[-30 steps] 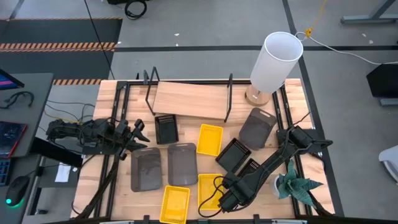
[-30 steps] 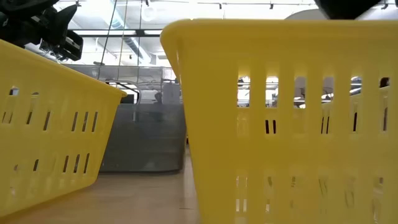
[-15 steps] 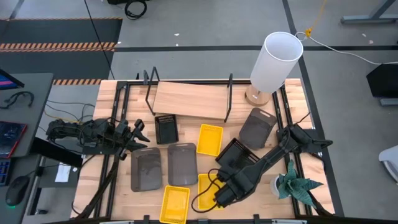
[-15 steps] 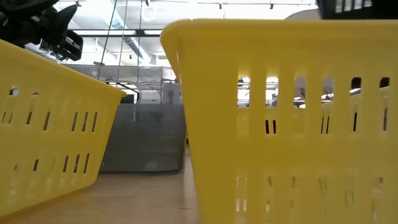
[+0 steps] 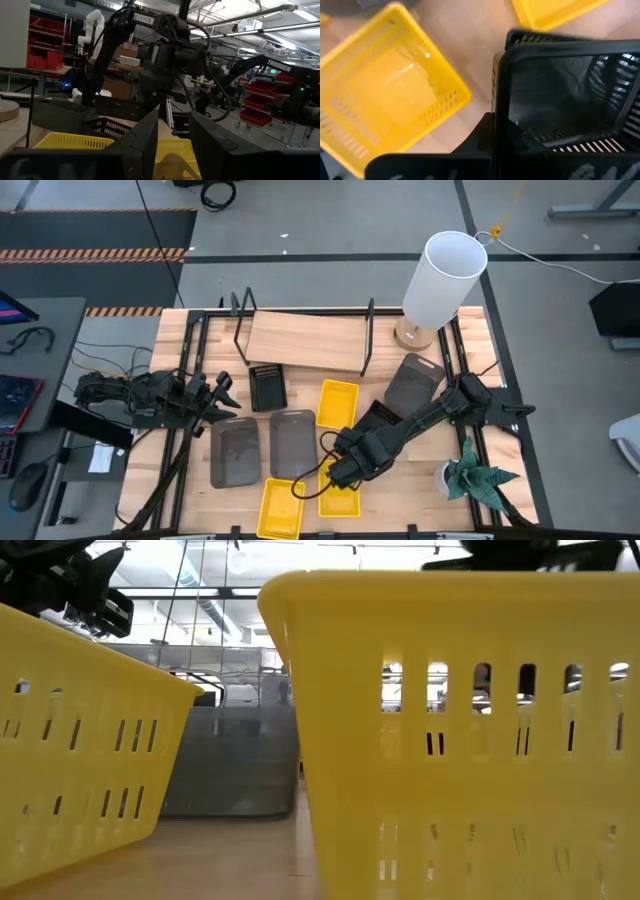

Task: Stack baskets on shelf by color
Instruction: Stack the bottom right black bin on top of the bottom left black bin

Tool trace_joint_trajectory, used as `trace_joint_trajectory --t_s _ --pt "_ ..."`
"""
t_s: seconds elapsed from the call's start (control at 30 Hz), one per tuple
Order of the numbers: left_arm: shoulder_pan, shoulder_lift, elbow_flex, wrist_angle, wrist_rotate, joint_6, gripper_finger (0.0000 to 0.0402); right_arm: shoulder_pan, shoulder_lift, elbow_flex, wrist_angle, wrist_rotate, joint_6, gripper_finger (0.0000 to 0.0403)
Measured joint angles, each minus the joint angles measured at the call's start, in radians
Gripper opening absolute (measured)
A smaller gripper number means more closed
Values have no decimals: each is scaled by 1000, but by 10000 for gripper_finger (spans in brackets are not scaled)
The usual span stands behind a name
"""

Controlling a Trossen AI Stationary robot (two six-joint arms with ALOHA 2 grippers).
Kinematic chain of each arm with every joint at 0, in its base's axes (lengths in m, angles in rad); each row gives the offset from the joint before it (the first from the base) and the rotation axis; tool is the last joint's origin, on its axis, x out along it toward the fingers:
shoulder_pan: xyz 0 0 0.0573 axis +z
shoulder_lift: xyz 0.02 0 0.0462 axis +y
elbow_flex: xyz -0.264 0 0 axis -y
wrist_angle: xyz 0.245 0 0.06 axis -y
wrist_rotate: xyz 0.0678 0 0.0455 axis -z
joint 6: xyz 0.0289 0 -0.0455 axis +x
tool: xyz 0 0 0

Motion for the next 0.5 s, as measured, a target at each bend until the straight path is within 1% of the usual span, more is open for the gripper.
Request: trace_joint_trajectory --t_s 0.1,0.5 --pt "0 0 0 0 0 0 117 -7 0 -9 7 15 -4 5" --pt "0 0 0 0 0 0 117 -16 0 -134 82 15 38 4"
